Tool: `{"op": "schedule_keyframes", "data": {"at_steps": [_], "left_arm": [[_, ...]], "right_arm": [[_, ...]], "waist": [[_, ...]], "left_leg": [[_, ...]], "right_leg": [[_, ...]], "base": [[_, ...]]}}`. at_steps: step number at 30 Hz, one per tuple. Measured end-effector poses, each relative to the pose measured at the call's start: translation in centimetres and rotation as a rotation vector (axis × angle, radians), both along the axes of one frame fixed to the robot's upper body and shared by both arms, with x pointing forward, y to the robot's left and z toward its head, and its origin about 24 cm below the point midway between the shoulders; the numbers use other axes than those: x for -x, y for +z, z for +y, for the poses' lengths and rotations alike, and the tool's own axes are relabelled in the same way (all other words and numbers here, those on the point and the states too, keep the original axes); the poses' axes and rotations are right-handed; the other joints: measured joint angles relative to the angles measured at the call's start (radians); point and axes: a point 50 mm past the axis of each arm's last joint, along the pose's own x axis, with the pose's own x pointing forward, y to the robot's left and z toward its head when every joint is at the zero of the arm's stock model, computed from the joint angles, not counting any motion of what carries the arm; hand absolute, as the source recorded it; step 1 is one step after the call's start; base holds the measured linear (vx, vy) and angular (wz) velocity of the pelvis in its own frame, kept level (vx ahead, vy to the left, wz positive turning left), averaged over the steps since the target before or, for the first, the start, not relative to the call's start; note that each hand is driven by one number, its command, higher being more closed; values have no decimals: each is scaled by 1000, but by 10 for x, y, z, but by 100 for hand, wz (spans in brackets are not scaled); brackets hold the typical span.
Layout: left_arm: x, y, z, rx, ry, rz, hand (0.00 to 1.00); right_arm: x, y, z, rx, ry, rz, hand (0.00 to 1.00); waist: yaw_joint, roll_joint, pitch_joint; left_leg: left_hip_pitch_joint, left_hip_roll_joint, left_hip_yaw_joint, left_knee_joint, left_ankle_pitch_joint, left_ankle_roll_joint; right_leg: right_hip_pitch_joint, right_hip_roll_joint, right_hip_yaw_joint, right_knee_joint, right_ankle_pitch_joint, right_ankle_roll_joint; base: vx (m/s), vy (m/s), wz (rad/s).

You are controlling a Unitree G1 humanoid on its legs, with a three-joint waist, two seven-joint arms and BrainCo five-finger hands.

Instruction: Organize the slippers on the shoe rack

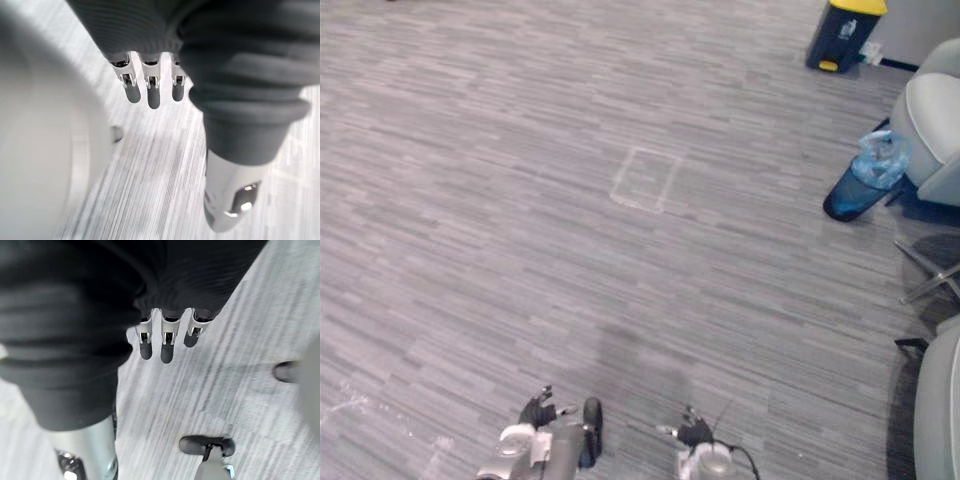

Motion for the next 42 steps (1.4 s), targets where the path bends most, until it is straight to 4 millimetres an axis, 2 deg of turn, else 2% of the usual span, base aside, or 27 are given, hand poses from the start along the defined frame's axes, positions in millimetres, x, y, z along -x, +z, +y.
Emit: {"op": "schedule_keyframes", "data": {"at_steps": [2,3,5,7,9,10,11,13,14,15,16,17,19,21,24,25,26,27,28,32,33,34,35,36,38,40,42], "left_arm": [[9,-5,3,-22,-30,58,0],[12,-7,5,-26,-31,74,0],[17,-9,9,-37,-25,94,0],[7,-5,13,-48,-29,69,0],[6,-4,19,-66,-35,69,0],[5,-4,20,-71,-45,70,0],[5,-4,20,-71,-46,70,0],[4,-5,8,-36,-54,69,0],[8,-7,1,-8,-30,76,0],[10,-8,-4,13,-12,77,0],[10,-7,-8,36,22,61,0],[7,-5,-10,52,50,38,0],[7,-4,-9,59,73,26,0],[10,-3,-7,58,87,23,0],[7,-2,-6,51,81,7,0],[10,-3,-11,50,52,20,0],[12,-4,-13,51,37,24,0],[11,-4,-16,49,13,25,0],[13,-6,-13,39,8,40,0],[17,-7,-2,3,-10,60,0],[18,-8,-1,1,-10,64,0],[22,-10,3,-13,-18,84,0],[25,-11,5,-19,-19,97,0],[26,-12,6,-25,-25,117,0],[32,-15,6,-29,-36,149,0],[31,-15,8,-39,-47,153,0],[29,-14,12,-53,-68,149,0]], "right_arm": [[-3,1,-3,7,0,0,0],[-4,2,-6,16,6,-9,0],[-8,4,-9,25,10,-28,0],[-13,6,-11,31,14,-43,0],[-15,6,-5,14,12,-52,0],[-16,7,-2,6,12,-61,0],[-16,7,-3,9,12,-61,0],[-15,7,-7,12,-10,-56,0],[-14,7,-11,14,-34,-53,0],[-12,6,-11,18,-25,-50,0],[-9,6,-9,17,-10,-45,0],[-8,5,-5,15,13,-38,0],[-8,4,-2,12,27,-33,0],[-9,4,4,-2,26,-32,0],[-10,4,1,-4,-1,-27,0],[-7,4,-6,12,-18,-20,0],[-6,4,-10,21,-19,-17,0],[-5,4,-14,34,-18,-13,0],[0,1,-12,30,-19,11,0],[16,-5,-13,25,-40,66,0],[19,-6,-13,23,-45,79,0],[16,-6,-12,19,-40,73,0],[14,-5,-11,16,-35,65,0],[12,-4,-13,26,-26,56,0],[9,-2,-19,45,-18,43,0],[2,1,-17,40,-15,11,0],[-1,1,-12,28,-13,1,0]], "waist": [[-3,6,18],[-7,23,23],[-14,52,20],[-25,57,24],[-49,22,10],[-79,-2,11],[-84,3,10],[-68,19,2],[-69,32,3],[-70,42,-2],[-63,54,-10],[-48,55,-10],[-33,54,-10],[-6,50,-8],[9,34,-3],[11,59,-15],[12,84,-18],[16,111,-20],[11,97,-33],[4,32,-47],[6,21,-54],[6,26,-51],[4,30,-47],[0,38,-40],[-8,60,-32],[-18,69,-28],[-35,40,-35]], "left_leg": [[169,-6,-3,-95,-11,11],[272,7,-3,-147,-29,9],[375,30,6,-196,-61,5],[445,64,7,-229,-113,-6],[486,59,2,-264,-118,-11],[527,51,-23,-280,-119,-12],[533,55,-30,-280,-122,-16],[511,75,-61,-170,-112,-35],[502,75,-70,-65,-91,-69],[457,80,-81,84,-68,-112],[362,106,-82,324,-18,-215],[240,147,-56,579,-9,-236],[174,187,-17,687,-30,-210],[90,220,50,699,-108,-151],[14,145,93,345,-151,-127],[3,111,44,73,-81,-156],[-1,107,9,-41,-41,-174],[-26,118,-25,-50,80,-182],[-26,86,-20,-29,82,-121],[42,18,18,-40,45,-35],[82,8,39,-65,37,-24],[157,9,51,-111,23,-10],[200,10,52,-136,14,-11],[275,12,54,-177,-8,-12],[386,34,77,-227,-49,-17],[442,64,93,-243,-105,-25],[472,65,95,-254,-141,-49]], "right_leg": [[-57,-2,-26,200,-52,-25],[-79,1,-67,232,-87,-66],[-159,32,-103,191,-132,-94],[-278,105,-100,25,-131,-72],[-337,121,-101,-250,-11,-54],[-350,117,-103,-306,164,-88],[-344,120,-105,-301,151,-117],[-329,120,-120,-218,92,-153],[-298,116,-126,-184,65,-179],[-247,115,-126,-206,52,-185],[-186,114,-128,-251,40,-191],[-98,115,-117,-313,1,-198],[-30,120,-97,-360,-28,-196],[78,109,-59,-435,-34,-201],[181,29,-37,-494,-45,-190],[202,18,-18,-513,-46,-189],[217,23,-6,-529,-46,-189],[249,31,15,-552,-57,-169],[265,0,25,-549,-60,-154],[195,-52,103,-338,12,-38],[156,-48,142,-232,46,8],[76,-23,181,-22,112,107],[27,-18,176,93,93,95],[-43,-8,130,228,14,20],[-147,17,47,245,-92,-64],[-242,80,-6,104,-123,-79],[-300,108,-48,-117,-66,-65]], "base": [[538,143,-29],[525,118,-50],[553,75,-27],[518,-34,-5],[676,-98,29],[590,-111,50],[586,-115,35],[569,-127,2],[565,-129,6],[657,-110,9],[505,-57,13],[480,-42,7],[406,-11,-10],[461,64,-36],[434,141,-37],[443,213,-45],[585,342,-59],[540,348,-39],[538,332,-18],[516,242,11],[494,197,-36],[467,168,-47],[514,170,-60],[359,91,-52],[366,48,-56],[308,-40,-37],[358,-95,-4]]}}
